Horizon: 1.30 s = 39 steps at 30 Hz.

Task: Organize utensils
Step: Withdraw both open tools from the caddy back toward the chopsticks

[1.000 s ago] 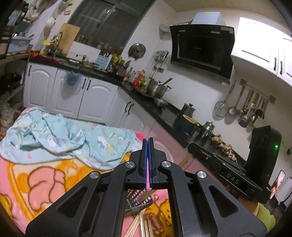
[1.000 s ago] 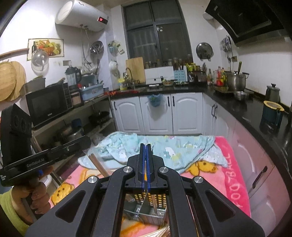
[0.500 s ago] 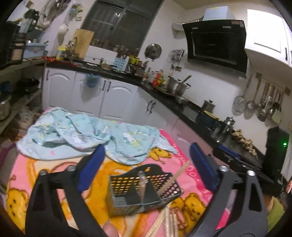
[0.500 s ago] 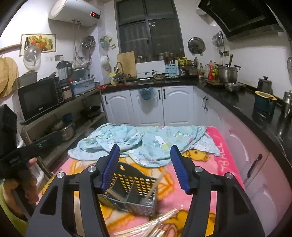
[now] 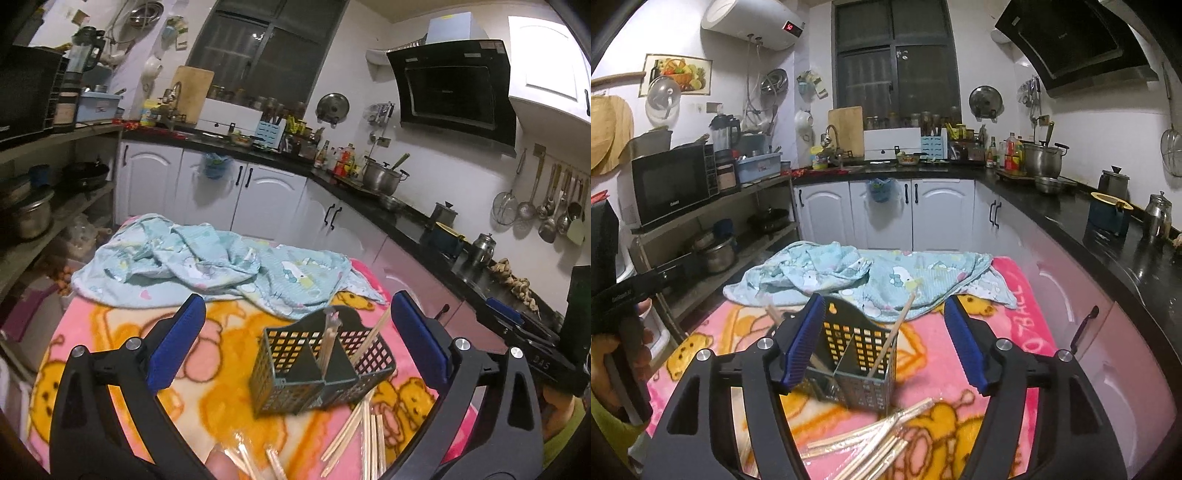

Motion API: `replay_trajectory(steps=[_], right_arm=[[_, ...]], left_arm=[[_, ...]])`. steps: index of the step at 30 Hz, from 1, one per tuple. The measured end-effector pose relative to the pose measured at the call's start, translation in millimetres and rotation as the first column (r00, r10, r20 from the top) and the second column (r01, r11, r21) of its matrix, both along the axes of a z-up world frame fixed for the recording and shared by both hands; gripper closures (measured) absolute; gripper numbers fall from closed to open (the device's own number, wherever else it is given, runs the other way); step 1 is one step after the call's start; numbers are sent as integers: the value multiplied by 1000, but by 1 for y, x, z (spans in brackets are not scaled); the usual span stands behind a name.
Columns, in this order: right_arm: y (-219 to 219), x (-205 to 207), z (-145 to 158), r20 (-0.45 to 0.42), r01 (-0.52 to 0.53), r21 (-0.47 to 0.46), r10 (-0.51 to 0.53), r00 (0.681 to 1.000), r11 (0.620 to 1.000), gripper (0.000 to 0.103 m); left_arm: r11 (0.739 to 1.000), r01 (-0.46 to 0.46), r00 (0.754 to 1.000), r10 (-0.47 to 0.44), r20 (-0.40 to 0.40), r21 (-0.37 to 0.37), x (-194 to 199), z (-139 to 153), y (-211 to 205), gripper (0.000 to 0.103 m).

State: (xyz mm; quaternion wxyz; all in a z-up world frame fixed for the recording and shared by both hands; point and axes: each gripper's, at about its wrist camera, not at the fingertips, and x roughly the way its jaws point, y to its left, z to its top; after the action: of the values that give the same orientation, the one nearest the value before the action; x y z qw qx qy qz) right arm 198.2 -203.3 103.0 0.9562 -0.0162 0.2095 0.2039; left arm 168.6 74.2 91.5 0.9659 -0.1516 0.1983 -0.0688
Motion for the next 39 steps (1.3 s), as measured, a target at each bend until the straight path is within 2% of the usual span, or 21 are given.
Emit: replay_trajectory(steps=[8, 19, 33, 39], right_arm=[[0, -17, -11, -4, -2, -20, 2, 1000, 1000, 38], [3, -35, -31, -49, -14, -30, 13, 999, 999, 36], [-5, -44, -67, -124, 8, -85, -19, 992, 996, 35], [-8, -43, -93, -168, 23, -129, -44, 985, 991, 35]], left_arm=[[1000, -20, 1000, 20, -14, 3, -20, -10, 4, 11], [998, -35, 998, 37, -49, 47, -40, -30, 2, 11], [995, 1, 992, 12, -128, 101, -47, -64, -17, 11], [992, 35, 982, -12, -186, 122, -41, -87, -26, 11]])
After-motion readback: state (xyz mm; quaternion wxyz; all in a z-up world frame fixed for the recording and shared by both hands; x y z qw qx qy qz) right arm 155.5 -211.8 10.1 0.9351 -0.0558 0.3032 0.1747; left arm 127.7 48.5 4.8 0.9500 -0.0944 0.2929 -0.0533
